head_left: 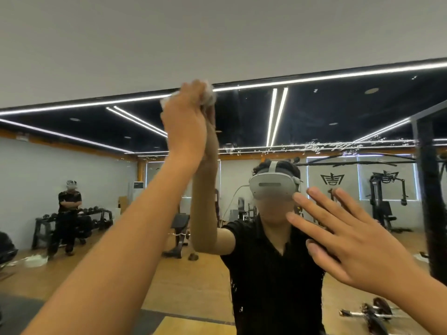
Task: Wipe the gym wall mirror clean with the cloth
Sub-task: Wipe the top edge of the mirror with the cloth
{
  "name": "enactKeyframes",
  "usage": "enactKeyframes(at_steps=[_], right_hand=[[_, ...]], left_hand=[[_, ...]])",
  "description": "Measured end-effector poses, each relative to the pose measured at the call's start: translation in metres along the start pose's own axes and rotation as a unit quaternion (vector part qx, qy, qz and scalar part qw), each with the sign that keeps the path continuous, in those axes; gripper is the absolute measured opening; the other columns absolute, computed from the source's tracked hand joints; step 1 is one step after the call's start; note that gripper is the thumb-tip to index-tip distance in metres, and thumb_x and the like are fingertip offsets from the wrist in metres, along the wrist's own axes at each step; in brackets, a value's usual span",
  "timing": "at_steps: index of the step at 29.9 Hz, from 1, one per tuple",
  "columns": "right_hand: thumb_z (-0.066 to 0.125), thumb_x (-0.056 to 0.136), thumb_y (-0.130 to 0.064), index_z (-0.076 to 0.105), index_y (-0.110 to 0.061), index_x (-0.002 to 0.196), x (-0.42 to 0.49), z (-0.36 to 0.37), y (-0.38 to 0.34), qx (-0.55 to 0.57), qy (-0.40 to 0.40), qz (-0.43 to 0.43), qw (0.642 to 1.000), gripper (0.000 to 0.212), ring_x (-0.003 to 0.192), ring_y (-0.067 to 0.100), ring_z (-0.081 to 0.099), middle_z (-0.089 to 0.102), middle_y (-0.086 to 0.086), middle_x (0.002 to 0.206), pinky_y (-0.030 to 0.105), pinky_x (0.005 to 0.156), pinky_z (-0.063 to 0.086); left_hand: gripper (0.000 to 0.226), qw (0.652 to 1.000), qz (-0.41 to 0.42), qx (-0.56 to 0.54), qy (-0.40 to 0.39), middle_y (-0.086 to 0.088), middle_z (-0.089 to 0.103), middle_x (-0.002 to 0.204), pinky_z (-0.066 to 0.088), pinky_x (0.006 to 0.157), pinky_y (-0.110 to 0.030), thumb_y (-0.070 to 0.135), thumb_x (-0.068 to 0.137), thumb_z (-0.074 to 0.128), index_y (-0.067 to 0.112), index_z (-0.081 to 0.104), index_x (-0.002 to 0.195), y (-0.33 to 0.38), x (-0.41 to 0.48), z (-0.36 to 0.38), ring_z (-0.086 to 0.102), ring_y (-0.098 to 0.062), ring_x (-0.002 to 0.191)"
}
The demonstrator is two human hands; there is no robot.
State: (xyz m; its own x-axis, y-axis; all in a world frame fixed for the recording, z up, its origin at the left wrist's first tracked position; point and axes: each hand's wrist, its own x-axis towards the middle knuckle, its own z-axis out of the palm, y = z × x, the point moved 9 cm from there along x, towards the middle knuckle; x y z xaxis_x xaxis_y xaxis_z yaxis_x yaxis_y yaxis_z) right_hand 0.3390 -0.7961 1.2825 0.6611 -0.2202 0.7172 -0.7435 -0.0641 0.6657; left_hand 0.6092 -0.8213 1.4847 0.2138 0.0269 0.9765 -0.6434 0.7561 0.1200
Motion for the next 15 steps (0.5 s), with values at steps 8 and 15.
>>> enactKeyframes(at_steps=[8,15], right_hand=[[0.046,0.101,-0.04,0.043,-0.023,0.157,0.0,-0.002,-0.001,0.002,0.007,-0.003,1.0,0.059,0.156,0.032,0.025,0.027,0.01,0.169,0.062,0.12,0.027],[0.044,0.101,-0.042,0.041,-0.023,0.157,0.0,0.0,0.001,0.001,-0.001,0.001,1.0,0.06,0.157,0.031,0.023,0.026,0.01,0.169,0.061,0.119,0.027]], left_hand=[[0.022,0.998,-0.009,0.04,0.055,0.002,0.059,0.089,0.035,0.068,-0.006,0.025,0.109,0.049,0.019,0.071,0.11,-0.059,-0.014,-0.055,0.055,-0.004,0.076],[0.037,0.981,0.17,0.033,-0.089,-0.015,0.071,0.122,0.063,0.082,-0.034,0.024,0.105,0.051,0.009,0.064,0.136,0.03,-0.076,0.011,0.073,-0.025,0.098]])
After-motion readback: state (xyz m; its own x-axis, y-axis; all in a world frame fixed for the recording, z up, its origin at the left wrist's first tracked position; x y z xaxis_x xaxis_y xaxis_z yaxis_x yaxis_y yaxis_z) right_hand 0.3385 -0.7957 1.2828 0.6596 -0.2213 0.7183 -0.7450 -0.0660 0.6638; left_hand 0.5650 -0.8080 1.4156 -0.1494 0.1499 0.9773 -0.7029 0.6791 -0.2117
